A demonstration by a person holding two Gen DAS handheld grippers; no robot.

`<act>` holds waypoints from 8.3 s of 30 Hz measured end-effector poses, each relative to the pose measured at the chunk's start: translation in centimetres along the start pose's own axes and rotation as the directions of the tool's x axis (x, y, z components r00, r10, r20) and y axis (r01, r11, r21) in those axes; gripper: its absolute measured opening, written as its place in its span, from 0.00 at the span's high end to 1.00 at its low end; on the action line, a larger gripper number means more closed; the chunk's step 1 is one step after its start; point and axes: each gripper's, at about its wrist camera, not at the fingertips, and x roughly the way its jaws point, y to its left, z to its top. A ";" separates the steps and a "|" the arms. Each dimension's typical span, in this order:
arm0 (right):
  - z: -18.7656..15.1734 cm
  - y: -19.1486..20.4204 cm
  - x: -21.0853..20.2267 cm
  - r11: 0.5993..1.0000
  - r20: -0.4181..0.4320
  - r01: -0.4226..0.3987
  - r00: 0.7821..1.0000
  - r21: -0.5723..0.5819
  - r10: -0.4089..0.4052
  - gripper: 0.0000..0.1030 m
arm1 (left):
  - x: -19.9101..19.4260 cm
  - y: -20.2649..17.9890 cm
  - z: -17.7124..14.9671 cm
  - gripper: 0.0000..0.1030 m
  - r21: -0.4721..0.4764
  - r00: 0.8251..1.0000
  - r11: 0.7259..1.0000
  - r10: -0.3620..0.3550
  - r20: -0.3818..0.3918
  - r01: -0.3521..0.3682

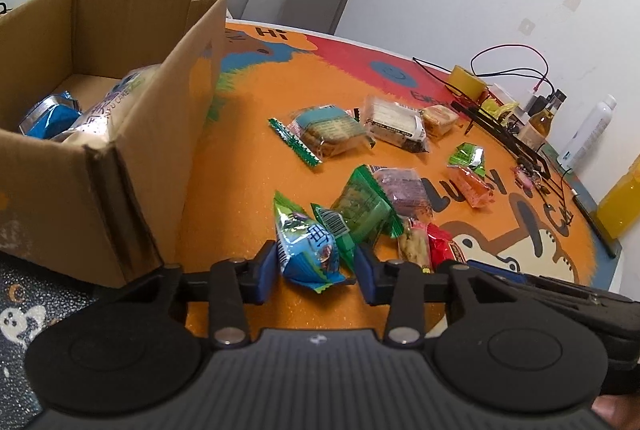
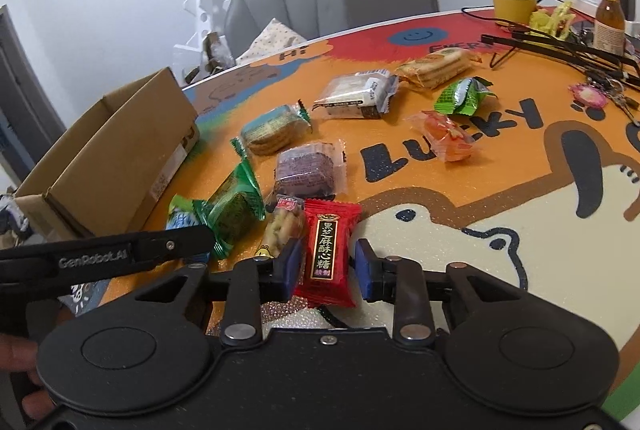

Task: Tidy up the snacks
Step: 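Grasp the blue-green snack bag with the left gripper while the right gripper grasps the red candy pack, then carry the blue-green bag and red candy pack over the box with both grippers, then open both grippers to drop the snacks into the box and withdraw, then grasp the green snack packet with the left gripper while the right gripper grasps the clear peanut pack, then carry the green packet and peanut pack over the cardboard box with both grippers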

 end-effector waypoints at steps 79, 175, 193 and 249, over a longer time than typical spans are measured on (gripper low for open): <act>6.5 17.2 -2.0 0.977 0.190 -0.123 0.969 -0.176 0.157 0.83 | -13.0 11.7 7.0 0.77 -0.040 0.963 0.998 0.060 0.263 -0.051; 1.7 1.6 1.9 0.999 -0.046 -0.031 0.998 0.042 0.033 0.67 | -0.9 -2.6 3.5 0.44 0.146 0.997 0.987 -0.076 0.030 0.071; 1.1 0.6 0.6 0.995 -0.036 0.101 0.994 0.013 -0.101 0.81 | 3.3 -2.1 2.0 0.44 0.163 0.995 0.982 -0.093 -0.033 0.097; 5.9 8.9 -4.1 0.995 0.209 -0.078 0.974 -0.058 0.088 0.84 | -11.3 1.1 6.5 0.70 0.153 0.962 0.988 -0.057 0.267 0.016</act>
